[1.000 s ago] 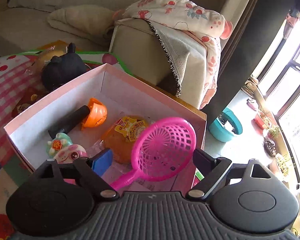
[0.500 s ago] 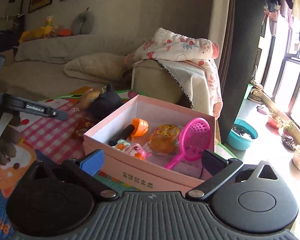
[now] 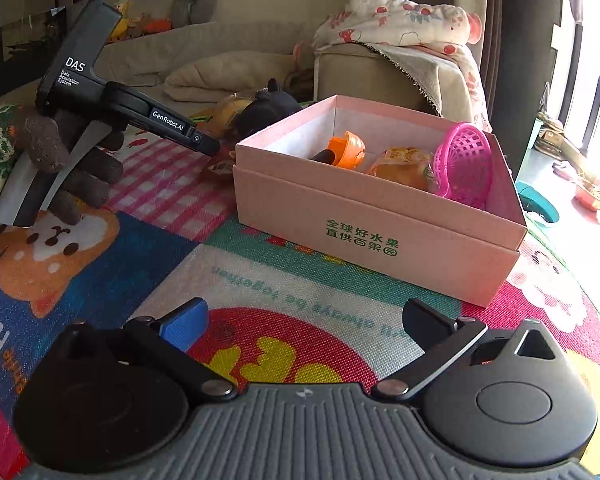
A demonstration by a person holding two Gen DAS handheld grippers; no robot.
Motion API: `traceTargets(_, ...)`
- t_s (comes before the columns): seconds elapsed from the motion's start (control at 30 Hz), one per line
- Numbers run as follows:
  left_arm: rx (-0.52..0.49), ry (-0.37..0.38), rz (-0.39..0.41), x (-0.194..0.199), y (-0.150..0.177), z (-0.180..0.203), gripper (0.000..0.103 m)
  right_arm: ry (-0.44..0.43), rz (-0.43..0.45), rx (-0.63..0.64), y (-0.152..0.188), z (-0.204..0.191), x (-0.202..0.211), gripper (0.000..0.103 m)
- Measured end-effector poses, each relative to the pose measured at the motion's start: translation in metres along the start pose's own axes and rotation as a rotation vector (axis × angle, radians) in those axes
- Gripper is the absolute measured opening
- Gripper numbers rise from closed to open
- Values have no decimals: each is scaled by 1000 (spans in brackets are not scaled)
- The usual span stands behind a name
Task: Organize objects
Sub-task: 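Grasp the bagged bread bun with the left tool and lift it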
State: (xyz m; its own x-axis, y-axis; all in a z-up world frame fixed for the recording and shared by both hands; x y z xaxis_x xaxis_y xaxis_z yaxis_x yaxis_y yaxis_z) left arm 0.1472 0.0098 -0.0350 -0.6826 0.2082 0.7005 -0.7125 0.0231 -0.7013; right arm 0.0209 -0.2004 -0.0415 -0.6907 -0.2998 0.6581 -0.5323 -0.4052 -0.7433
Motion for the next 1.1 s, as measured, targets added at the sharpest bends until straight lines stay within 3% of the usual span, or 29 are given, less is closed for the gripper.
traceTargets(0.13, 24, 28, -21, -1, 6, -1, 28, -18, -28, 6, 1, -2, -5, 103)
traceTargets(0.27, 39, 75, -50, -1, 4, -3, 40, -33, -42, 2, 2, -3, -9, 103)
traceTargets(0.43, 58, 118, -78, 0, 4, -2, 43, -37, -42, -4, 2, -3, -9, 103)
traceTargets(0.63, -82, 116, -120, 7, 11, 12, 44, -37, -42, -4, 2, -3, -9, 103)
traceTargets(0.73, 12, 178, -113, 17, -1, 3, 44, -37, -42, -4, 2, -3, -9, 103)
traceTargets(0.87, 284, 172, 97, 38, -60, -35, 42, -39, -41, -6, 2, -3, -8, 103)
traceTargets(0.93, 389, 163, 163, 38, -87, -53, 42, -41, -41, -7, 2, -3, -8, 103)
traceTargets(1.0, 435, 154, 139, 21, -104, -62, 42, -43, -38, -11, 2, -3, -8, 103)
traceTargets(1.1, 423, 80, 17, -21, -109, -65, 42, -47, -36, -15, 2, -2, -8, 103)
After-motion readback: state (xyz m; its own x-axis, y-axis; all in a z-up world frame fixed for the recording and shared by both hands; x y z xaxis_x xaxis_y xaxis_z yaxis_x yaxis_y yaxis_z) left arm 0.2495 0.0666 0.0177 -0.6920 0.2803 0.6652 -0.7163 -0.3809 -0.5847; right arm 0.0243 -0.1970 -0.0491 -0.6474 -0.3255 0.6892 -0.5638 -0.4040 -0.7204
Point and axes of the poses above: each gripper's, at about its wrist camera, not at the fingertips, and x roughly against the way its jaws point, z to its right, y to its underside, the point moved 8 cm from there along -x, roughly the way its jaws point, and after that the axes turned 8 degrees about x, right-handed, at the moved point
